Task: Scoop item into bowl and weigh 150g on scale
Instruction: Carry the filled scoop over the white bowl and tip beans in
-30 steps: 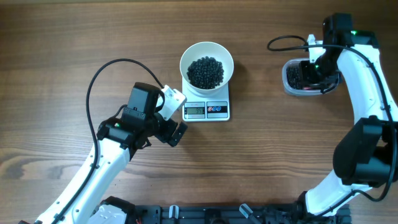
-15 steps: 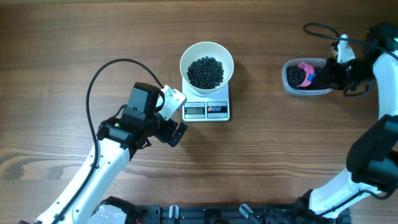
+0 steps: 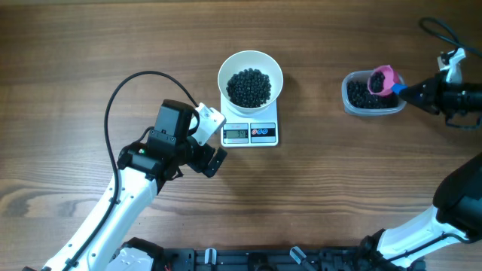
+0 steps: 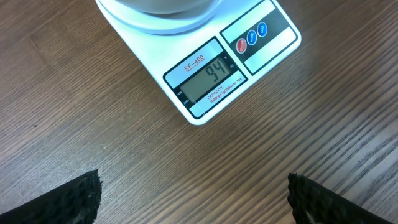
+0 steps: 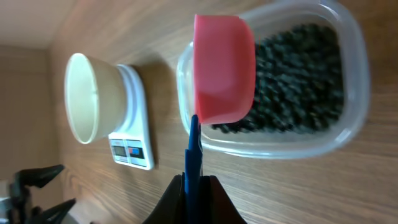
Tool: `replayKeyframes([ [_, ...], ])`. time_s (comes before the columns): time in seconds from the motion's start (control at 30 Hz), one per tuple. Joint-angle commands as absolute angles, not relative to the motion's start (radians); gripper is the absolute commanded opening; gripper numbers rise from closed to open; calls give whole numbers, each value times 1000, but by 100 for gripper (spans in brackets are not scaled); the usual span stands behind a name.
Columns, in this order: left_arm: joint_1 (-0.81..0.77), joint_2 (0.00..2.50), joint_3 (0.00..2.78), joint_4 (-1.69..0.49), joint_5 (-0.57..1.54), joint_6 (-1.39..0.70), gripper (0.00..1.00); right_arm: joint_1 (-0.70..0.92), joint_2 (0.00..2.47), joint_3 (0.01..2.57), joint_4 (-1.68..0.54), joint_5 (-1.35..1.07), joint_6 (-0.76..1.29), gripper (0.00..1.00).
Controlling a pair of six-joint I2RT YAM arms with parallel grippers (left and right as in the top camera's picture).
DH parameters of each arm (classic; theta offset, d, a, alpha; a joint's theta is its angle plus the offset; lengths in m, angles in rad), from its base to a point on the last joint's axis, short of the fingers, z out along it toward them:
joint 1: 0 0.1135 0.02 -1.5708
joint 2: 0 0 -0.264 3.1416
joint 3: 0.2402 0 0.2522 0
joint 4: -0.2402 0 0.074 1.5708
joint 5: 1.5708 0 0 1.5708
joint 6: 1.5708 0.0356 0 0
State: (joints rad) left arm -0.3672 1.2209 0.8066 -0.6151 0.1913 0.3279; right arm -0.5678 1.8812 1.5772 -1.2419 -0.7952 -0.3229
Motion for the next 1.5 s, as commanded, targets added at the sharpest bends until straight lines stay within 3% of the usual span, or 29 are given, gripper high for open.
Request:
replayKeyframes([
  [0.0, -361, 1225, 802, -615, 189, 333, 100, -562, 1893, 1570, -1243, -964, -366, 4],
  [0.13, -361, 1225, 802, -615, 189, 333, 100, -503, 1893, 1570, -1243, -1039, -362, 4],
  [0.63, -361, 1225, 802, -615, 189, 333, 100, -28, 1892, 1655, -992, -1030, -54, 4],
  [0.8, -361, 1225, 802, -615, 189, 333, 100, 115, 1885, 1665, -973, -850, -22, 4],
  [1.07, -361, 1225, 802, -615, 189, 333, 100, 336, 1860, 1672, -916, -321, -33, 4],
  [1.47, -361, 1225, 802, -615, 189, 333, 100, 557, 1860, 1672, -831, 218, -350, 4],
])
